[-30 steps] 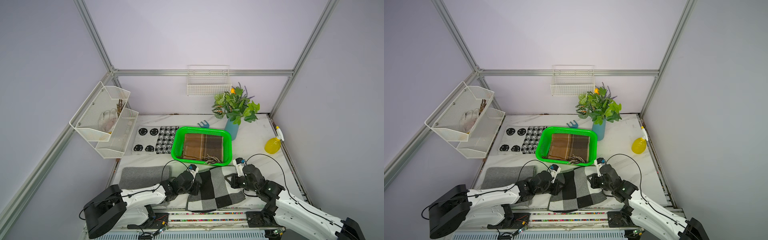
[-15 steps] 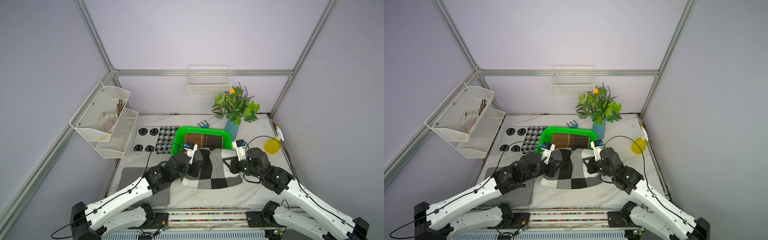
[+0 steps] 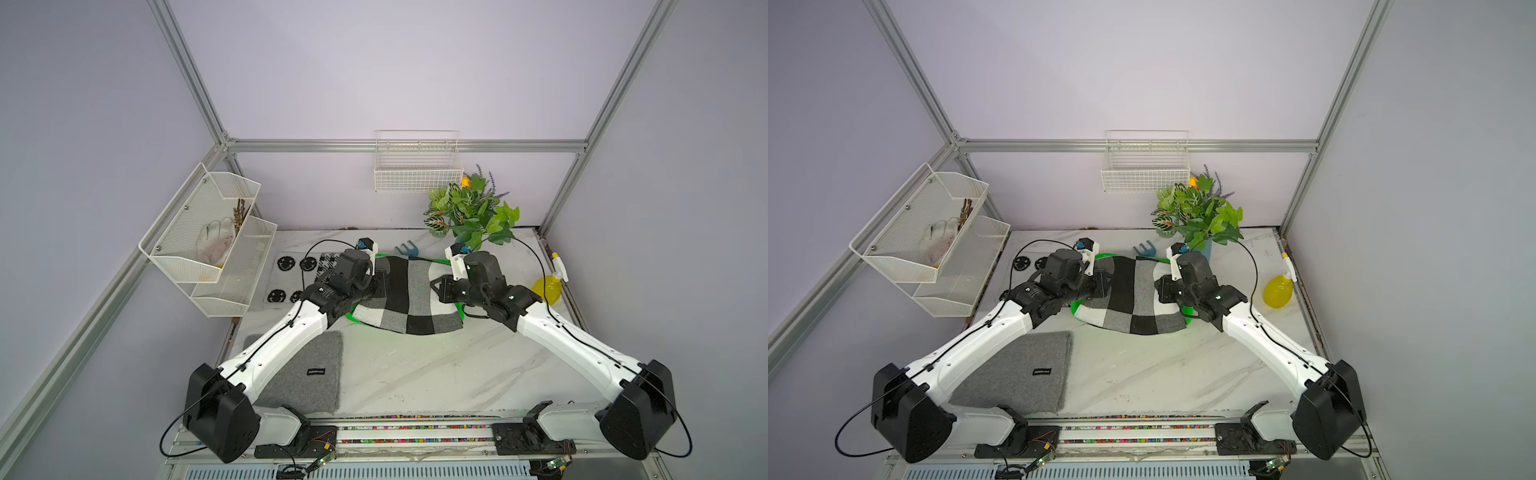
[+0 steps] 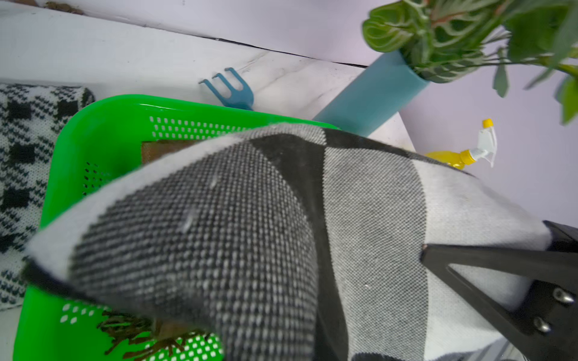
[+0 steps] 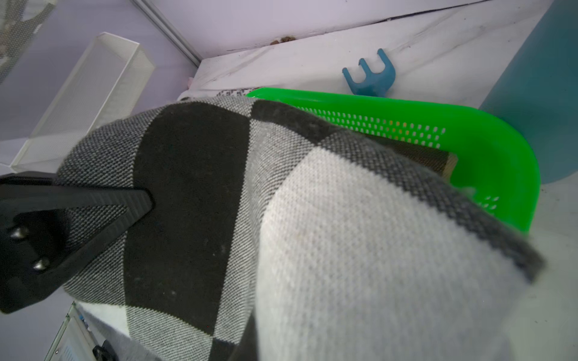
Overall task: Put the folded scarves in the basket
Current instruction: Place the scarf in the basket.
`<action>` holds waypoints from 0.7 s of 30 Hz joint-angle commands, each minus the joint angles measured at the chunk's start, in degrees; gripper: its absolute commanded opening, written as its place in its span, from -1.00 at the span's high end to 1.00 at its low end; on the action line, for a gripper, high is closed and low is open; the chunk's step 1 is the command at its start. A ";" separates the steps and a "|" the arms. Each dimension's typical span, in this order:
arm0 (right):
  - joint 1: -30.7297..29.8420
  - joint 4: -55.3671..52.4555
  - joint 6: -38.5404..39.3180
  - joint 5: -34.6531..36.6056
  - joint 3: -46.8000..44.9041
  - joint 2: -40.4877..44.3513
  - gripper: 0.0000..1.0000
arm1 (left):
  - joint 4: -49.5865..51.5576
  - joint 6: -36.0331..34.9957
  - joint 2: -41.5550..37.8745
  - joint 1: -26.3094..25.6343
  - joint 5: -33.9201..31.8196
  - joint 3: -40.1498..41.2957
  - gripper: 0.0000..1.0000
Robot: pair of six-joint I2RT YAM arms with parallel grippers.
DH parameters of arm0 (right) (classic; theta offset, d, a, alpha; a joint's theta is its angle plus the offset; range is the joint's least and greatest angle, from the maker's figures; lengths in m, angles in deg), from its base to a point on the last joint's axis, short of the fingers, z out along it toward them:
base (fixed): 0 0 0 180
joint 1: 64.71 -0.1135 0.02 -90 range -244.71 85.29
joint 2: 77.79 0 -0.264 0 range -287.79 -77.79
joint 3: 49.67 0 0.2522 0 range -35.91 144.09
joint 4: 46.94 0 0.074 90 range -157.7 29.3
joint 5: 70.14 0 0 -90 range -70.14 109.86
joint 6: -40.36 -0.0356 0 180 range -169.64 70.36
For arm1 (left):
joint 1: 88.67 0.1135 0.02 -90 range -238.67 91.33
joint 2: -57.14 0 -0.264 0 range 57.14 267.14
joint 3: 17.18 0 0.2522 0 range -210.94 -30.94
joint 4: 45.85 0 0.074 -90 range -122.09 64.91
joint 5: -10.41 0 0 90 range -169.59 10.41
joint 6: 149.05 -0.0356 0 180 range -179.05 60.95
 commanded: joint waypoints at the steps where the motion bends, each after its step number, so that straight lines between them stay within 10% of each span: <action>1: 1.54 3.15 2.44 -0.47 3.15 -3.37 1.00 | -7.03 -1.43 4.73 1.42 4.14 -5.10 1.00; 21: 4.25 1.73 6.43 5.72 5.29 -19.22 1.00 | -13.47 -4.06 23.13 7.69 7.15 -4.88 0.94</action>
